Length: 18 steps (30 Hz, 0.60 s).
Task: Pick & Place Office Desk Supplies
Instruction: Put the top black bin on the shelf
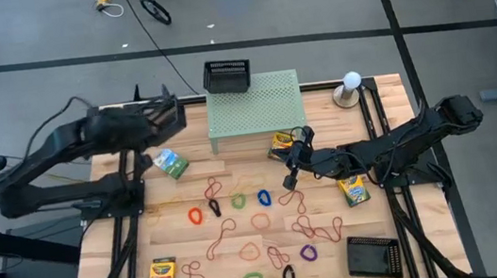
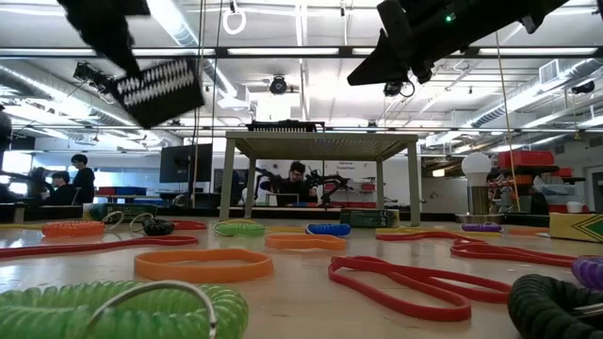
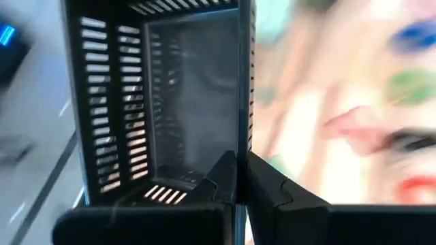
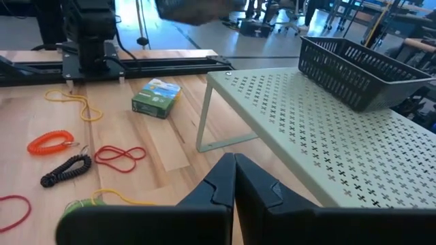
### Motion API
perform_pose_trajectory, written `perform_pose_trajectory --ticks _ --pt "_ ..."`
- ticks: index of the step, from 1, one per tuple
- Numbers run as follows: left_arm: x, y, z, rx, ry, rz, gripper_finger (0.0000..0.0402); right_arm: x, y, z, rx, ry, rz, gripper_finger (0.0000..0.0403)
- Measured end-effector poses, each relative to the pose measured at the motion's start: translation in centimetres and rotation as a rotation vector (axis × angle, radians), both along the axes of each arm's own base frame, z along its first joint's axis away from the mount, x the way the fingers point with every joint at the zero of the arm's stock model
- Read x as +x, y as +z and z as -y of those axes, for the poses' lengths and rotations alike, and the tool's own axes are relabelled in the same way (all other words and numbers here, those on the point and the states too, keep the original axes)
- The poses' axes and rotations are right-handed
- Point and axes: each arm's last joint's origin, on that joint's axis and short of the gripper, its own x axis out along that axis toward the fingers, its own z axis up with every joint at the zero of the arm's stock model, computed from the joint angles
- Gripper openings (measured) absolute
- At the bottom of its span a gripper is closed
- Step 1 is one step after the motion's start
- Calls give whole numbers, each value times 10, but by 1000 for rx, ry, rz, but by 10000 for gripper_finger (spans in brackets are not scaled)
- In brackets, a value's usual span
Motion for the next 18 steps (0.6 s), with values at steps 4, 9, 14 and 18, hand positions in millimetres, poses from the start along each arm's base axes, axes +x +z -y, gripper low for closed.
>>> perform_pose_trajectory --ticks 4,9,14,18 --pt "4 11 18 -63 -174 198 17 0 0 0 0 0 0 9" --pt "40 -11 40 -117 -349 184 17 0 0 0 0 0 3 9" --pt "88 -43 74 -81 -546 119 17 0 1 0 1 0 7 9" --pt "122 -66 98 -12 -647 48 17 0 1 0 1 0 7 9"
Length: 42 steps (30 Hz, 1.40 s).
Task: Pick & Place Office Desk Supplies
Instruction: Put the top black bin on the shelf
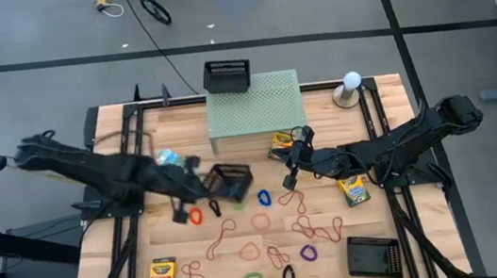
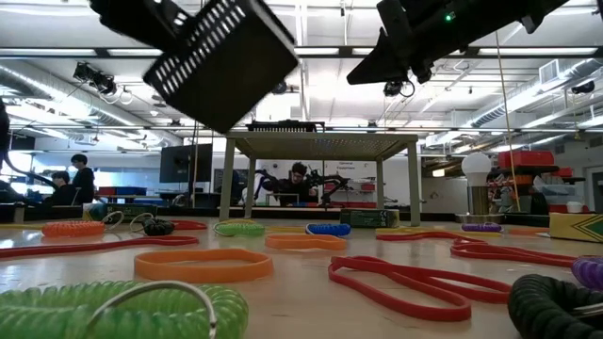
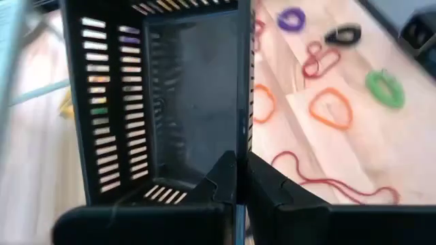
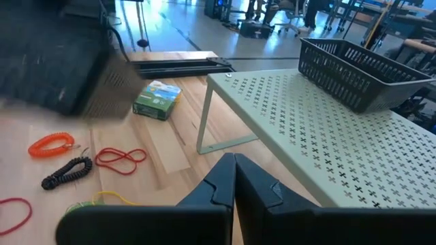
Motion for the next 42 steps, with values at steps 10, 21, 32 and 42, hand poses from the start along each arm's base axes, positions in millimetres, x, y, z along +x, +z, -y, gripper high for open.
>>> perform_pose_trajectory --ticks 10,21,32,42 --pt "55 -61 14 275 -84 -129 19 0 0 0 0 0 -1 9" --pt "78 -95 19 440 -138 -230 58 0 0 0 0 3 -2 9" --pt "71 -74 24 471 -2 -130 136 1 0 -2 49 52 9 9" --pt "14 -39 21 202 172 -24 92 2 0 -3 93 91 26 46"
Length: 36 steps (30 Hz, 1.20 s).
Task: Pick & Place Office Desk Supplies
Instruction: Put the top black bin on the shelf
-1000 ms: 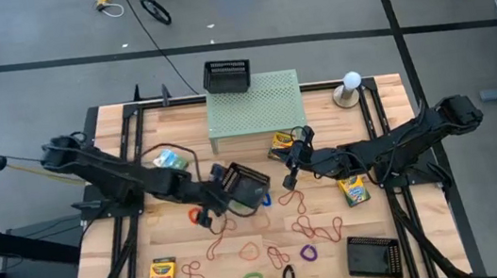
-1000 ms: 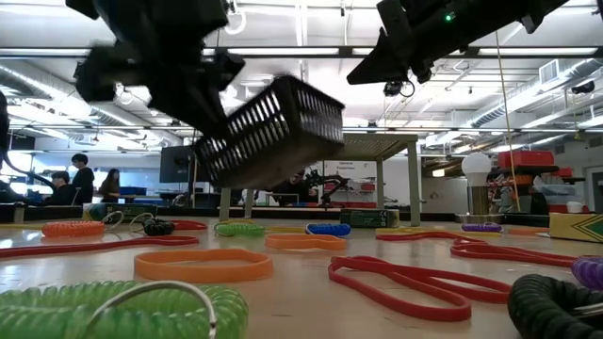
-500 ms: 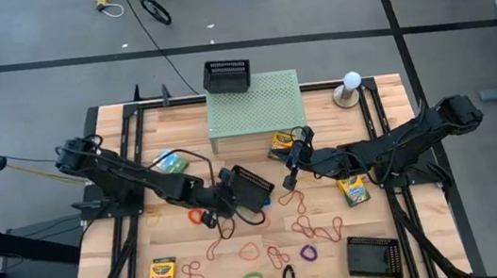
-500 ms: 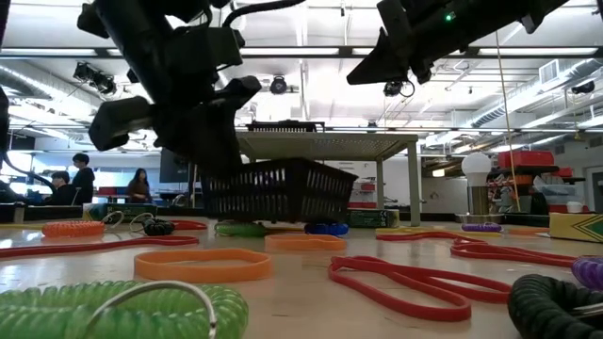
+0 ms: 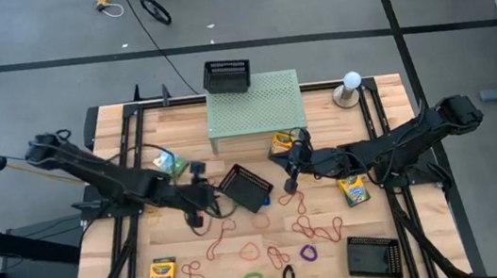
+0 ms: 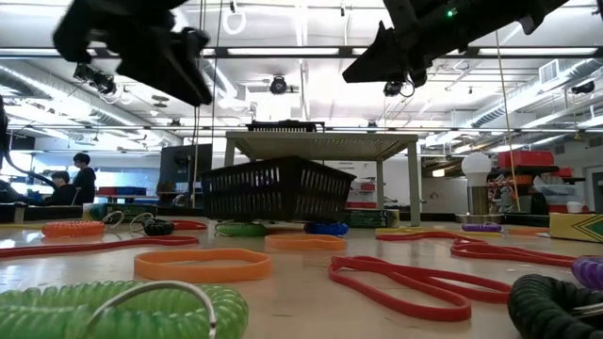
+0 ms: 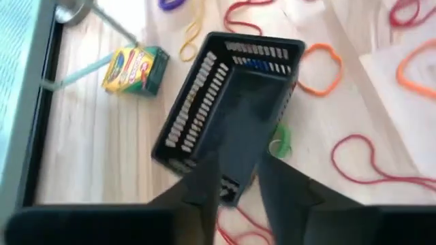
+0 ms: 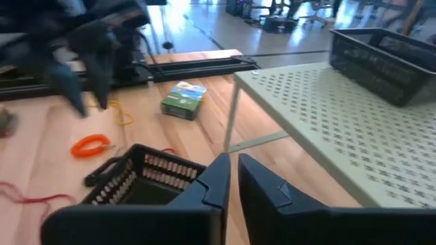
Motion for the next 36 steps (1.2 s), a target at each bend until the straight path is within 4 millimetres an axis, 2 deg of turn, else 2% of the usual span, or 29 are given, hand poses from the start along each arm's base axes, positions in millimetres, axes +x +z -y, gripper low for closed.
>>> perform_pose_trajectory --ticks 6,11,16,19,27,32,36 --pt "-43 -18 -18 -158 46 249 13 1 0 -2 26 73 -1 34" --pt "-68 -39 -32 -284 50 544 10 12 5 -7 40 135 -69 13" --pt "-87 -59 -45 -401 15 757 10 36 19 -14 29 173 -240 38" --pt "-89 -66 -50 -450 21 771 7 52 19 -19 34 247 -364 67" --pt "-86 -70 -56 -443 34 739 11 95 -1 -36 18 421 -615 137" --pt "-85 -72 -58 -434 50 726 11 106 -16 -47 -31 550 -734 140" --pt "-84 -74 -58 -430 52 715 11 108 -29 -50 -43 575 -783 128"
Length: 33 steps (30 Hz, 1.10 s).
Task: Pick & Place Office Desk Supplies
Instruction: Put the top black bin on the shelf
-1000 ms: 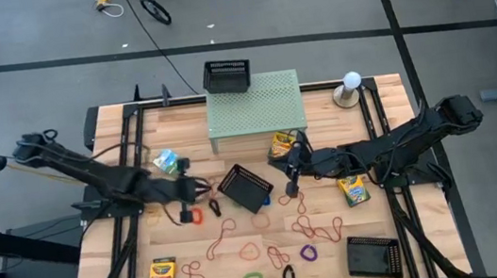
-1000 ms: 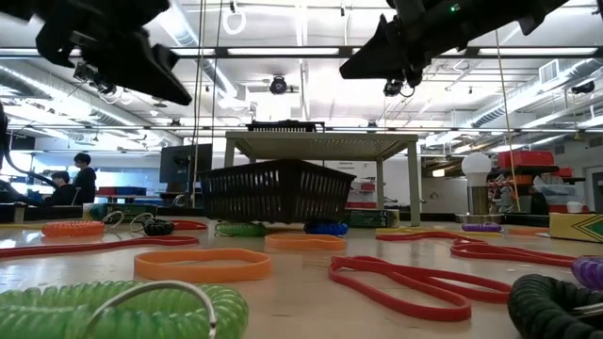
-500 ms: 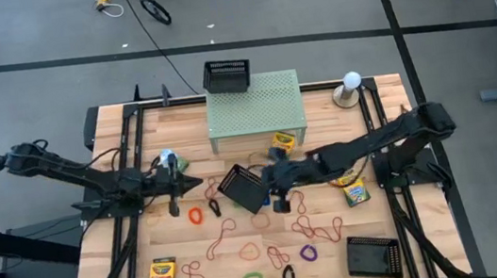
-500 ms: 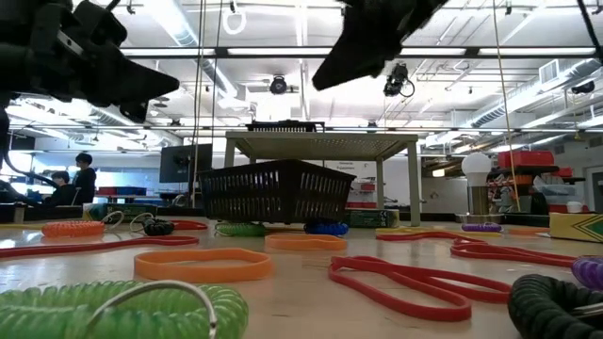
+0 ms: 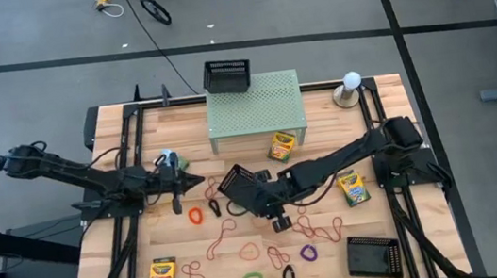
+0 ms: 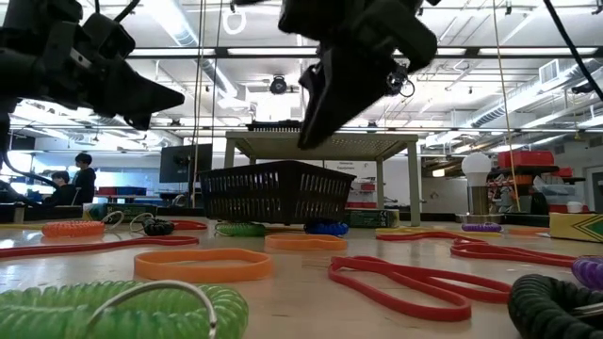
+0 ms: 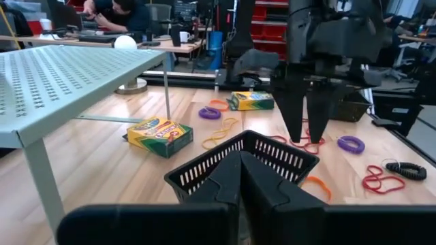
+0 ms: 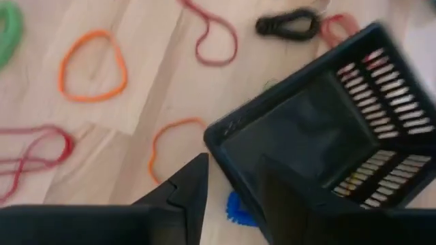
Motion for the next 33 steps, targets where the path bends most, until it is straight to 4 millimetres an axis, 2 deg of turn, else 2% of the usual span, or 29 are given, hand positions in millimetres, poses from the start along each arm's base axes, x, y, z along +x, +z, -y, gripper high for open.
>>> perform_pose_trajectory --ticks 9,13,19,21,26,30,33 --pt "1 -3 0 -10 9 -19 11 6 -18 -1 -31 13 -29 100" --pt "1 -3 0 -16 9 -20 11 4 -26 -1 -55 39 -74 74" --pt "1 -3 0 -17 10 -20 11 -9 -28 -1 -145 128 -193 10" --pt "1 -3 0 -17 10 -20 11 -17 -29 -1 -222 180 -262 5" --pt "1 -3 0 -17 9 -20 11 -31 -30 5 -387 219 -405 32" --pt "1 -3 0 -17 9 -20 11 -34 -30 7 -417 179 -434 75" --pt "1 -3 0 -17 9 -21 11 -36 -21 7 -398 116 -403 112"
